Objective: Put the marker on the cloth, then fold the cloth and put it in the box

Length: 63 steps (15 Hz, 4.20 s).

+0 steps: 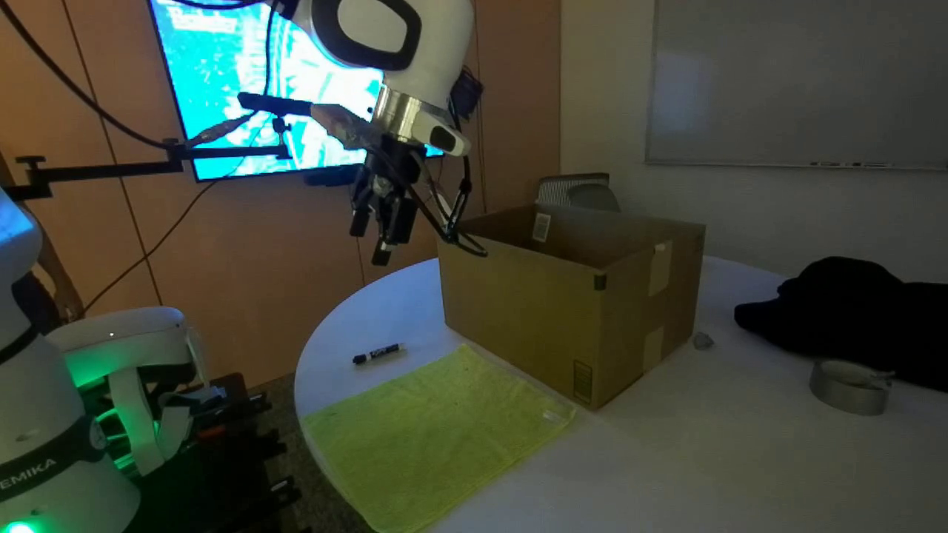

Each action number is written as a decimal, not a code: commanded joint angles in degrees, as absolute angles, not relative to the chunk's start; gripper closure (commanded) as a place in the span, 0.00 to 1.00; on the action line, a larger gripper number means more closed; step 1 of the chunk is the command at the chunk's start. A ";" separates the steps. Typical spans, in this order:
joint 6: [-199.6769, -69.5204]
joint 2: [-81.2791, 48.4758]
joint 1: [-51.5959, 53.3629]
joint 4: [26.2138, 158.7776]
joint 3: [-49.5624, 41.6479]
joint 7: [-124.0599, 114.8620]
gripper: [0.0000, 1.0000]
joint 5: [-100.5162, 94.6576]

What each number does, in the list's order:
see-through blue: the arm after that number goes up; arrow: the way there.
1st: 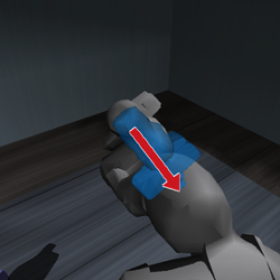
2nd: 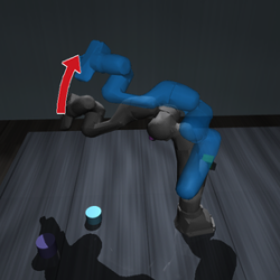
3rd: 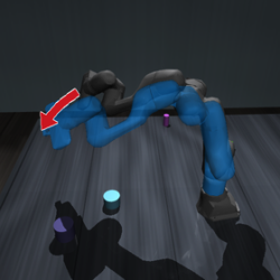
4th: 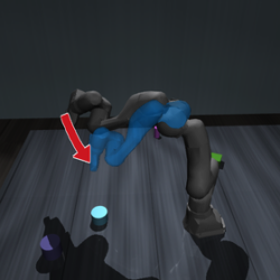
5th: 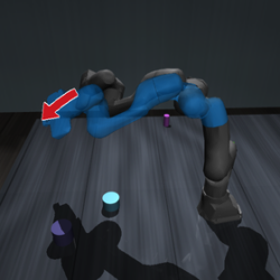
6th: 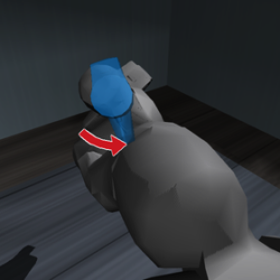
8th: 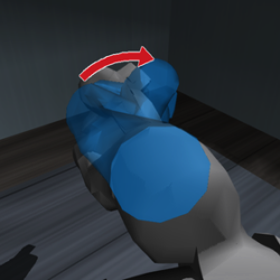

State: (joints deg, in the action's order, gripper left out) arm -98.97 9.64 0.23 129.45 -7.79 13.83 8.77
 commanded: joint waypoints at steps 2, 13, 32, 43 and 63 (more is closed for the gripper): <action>-109.53 2.83 1.77 131.54 -2.63 10.96 0.00 10.99; -121.59 -26.45 7.68 118.99 9.45 10.66 0.00 17.33; -137.52 -39.22 13.76 113.63 7.91 -5.70 0.00 6.57; -138.05 -37.43 16.92 116.24 7.25 -10.68 0.53 1.70; -128.81 -28.90 7.15 119.66 1.77 -6.31 0.94 0.32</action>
State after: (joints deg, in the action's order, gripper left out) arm -129.33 -30.54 9.35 118.16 3.20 -6.72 0.89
